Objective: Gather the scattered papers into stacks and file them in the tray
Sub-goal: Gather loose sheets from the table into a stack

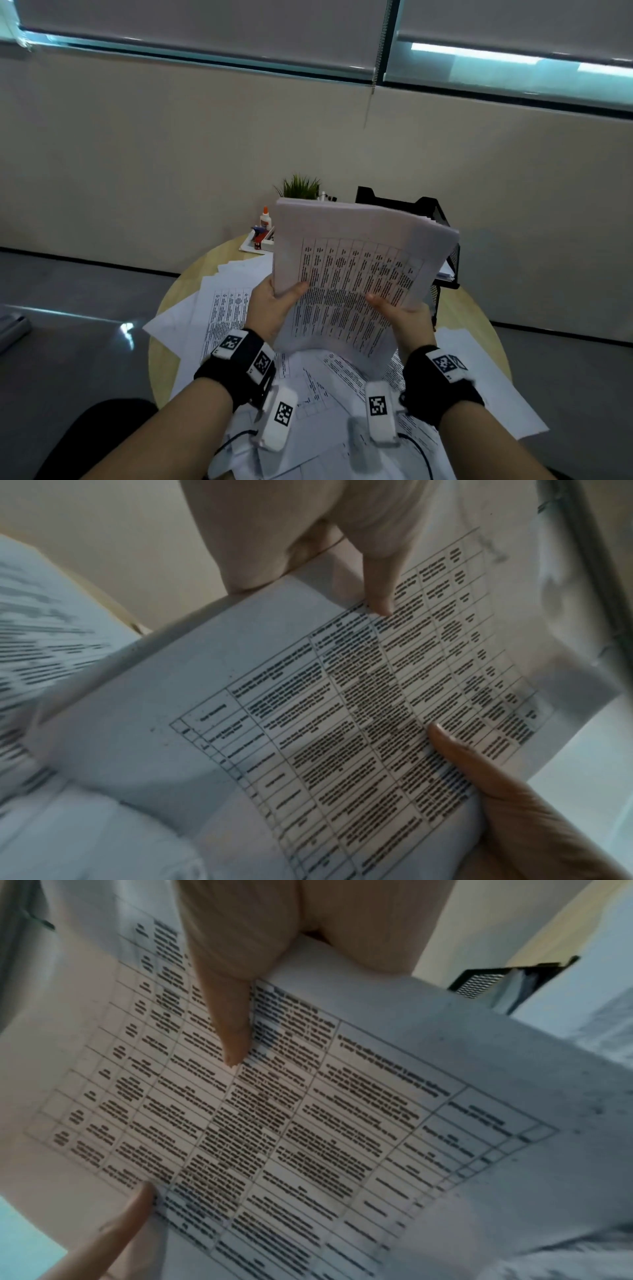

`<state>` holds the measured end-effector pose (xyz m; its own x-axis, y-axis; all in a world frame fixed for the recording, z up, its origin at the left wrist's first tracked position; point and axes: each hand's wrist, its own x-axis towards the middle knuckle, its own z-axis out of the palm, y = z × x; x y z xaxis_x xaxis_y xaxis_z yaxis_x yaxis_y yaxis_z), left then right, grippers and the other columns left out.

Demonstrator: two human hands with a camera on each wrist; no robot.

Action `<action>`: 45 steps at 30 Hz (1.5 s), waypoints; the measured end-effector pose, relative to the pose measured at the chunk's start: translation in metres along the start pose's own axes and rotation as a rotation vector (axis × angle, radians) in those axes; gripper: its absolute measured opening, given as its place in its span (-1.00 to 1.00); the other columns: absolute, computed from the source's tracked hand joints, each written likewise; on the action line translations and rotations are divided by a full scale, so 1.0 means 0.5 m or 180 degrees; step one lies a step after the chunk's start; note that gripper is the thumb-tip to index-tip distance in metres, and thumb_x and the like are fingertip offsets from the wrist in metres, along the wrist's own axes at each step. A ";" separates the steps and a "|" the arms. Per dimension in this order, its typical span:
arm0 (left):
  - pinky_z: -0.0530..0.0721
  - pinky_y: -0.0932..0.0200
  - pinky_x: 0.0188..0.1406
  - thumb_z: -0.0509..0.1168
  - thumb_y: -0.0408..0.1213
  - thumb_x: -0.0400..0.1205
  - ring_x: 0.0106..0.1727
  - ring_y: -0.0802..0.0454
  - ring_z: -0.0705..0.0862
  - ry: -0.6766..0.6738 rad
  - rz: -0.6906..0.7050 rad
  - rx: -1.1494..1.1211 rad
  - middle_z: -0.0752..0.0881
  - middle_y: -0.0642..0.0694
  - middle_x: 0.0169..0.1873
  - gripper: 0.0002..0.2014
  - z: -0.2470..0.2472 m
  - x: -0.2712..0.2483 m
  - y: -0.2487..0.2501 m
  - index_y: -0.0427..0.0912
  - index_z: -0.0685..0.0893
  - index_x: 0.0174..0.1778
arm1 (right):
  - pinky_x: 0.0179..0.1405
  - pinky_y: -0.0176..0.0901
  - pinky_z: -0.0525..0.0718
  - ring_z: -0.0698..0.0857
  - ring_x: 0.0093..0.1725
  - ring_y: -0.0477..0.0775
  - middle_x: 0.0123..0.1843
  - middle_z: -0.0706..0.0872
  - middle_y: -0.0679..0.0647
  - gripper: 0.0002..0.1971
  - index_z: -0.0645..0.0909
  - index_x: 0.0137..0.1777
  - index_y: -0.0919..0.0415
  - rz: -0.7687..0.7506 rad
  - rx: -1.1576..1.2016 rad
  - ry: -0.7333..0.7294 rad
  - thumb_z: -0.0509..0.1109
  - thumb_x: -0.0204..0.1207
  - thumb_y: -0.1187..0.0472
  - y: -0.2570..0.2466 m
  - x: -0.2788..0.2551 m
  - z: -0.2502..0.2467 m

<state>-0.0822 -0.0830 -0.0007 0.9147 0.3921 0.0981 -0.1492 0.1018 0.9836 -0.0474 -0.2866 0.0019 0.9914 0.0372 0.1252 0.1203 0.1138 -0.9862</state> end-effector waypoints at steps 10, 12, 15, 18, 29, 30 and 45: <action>0.59 0.28 -0.15 0.38 -0.24 0.60 -0.04 0.12 0.69 -0.0143 0.0009 0.0915 0.74 0.04 -0.08 -0.79 -0.040 -0.014 -0.022 -0.10 0.64 0.14 | -0.04 -0.17 0.79 0.81 -0.14 -0.10 -0.06 0.82 0.03 -0.74 0.67 0.09 0.19 0.0317 0.0024 -0.0016 0.47 0.45 0.46 0.005 -0.039 0.009; 0.57 0.23 -0.03 0.39 -0.24 0.59 0.00 0.01 0.70 -0.0188 -0.0127 0.1184 0.74 -0.05 -0.03 -0.75 -0.055 -0.017 -0.033 -0.17 0.66 0.16 | -0.27 -0.33 0.77 0.80 -0.18 -0.06 -0.02 0.79 0.12 -0.68 0.58 0.19 0.30 0.0571 0.0482 -0.0050 0.32 0.50 0.59 0.010 -0.062 0.011; 0.56 0.22 -0.08 0.42 -0.24 0.57 0.03 -0.09 0.69 -0.0288 -0.0490 0.1509 0.74 -0.14 -0.04 -0.72 -0.066 -0.030 -0.068 -0.29 0.66 0.14 | -0.36 -0.36 0.71 0.76 -0.11 0.00 0.02 0.75 0.16 -0.63 0.52 0.27 0.36 0.0895 0.0679 0.0028 0.21 0.53 0.65 0.041 -0.097 0.012; 0.62 0.11 0.05 0.43 -0.28 0.55 0.13 -0.17 0.67 -0.0425 -0.0784 0.1665 0.72 -0.25 0.10 -0.62 -0.066 -0.049 -0.093 -0.34 0.61 0.25 | -0.45 -0.37 0.68 0.69 -0.19 0.11 -0.09 0.71 0.21 -0.68 0.52 0.23 0.42 0.1062 0.0348 0.0178 0.20 0.54 0.65 0.070 -0.119 0.005; 0.59 -0.24 0.31 0.24 -0.59 0.49 0.30 -0.19 0.63 -0.2326 -0.1841 0.1473 0.66 -0.20 0.29 -0.47 -0.085 -0.114 -0.110 -0.25 0.48 0.42 | -0.80 -0.39 0.50 0.59 -0.48 0.21 -0.31 0.56 0.26 -0.79 0.49 -0.20 0.41 0.1790 -0.0191 0.0813 0.26 0.48 0.70 0.111 -0.113 -0.085; 0.67 -0.25 0.17 0.20 -0.61 0.53 0.28 -0.20 0.65 -0.2419 -0.2045 0.1271 0.65 -0.15 0.30 -0.48 -0.086 -0.119 -0.107 -0.19 0.49 0.41 | -0.82 -0.39 0.48 0.61 -0.52 0.20 -0.32 0.56 0.25 -0.78 0.48 -0.23 0.40 0.1787 -0.0233 0.0801 0.26 0.48 0.70 0.106 -0.108 -0.092; 0.81 -0.05 -0.18 0.09 -0.73 0.60 0.19 -0.21 0.59 -0.1928 -0.2144 0.0991 0.55 -0.17 0.39 -0.44 0.045 0.043 -0.101 -0.12 0.43 0.44 | 0.03 0.03 0.58 0.50 -0.06 0.28 0.21 0.49 0.47 -0.78 0.42 -0.06 0.32 0.2047 -0.0075 0.0151 0.34 0.38 0.53 0.069 0.052 -0.193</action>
<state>-0.0466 -0.1001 -0.0449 0.8239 -0.2083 -0.5271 0.5060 -0.1486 0.8497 -0.0126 -0.3776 -0.0394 0.8670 0.0467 -0.4962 -0.4983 0.0614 -0.8648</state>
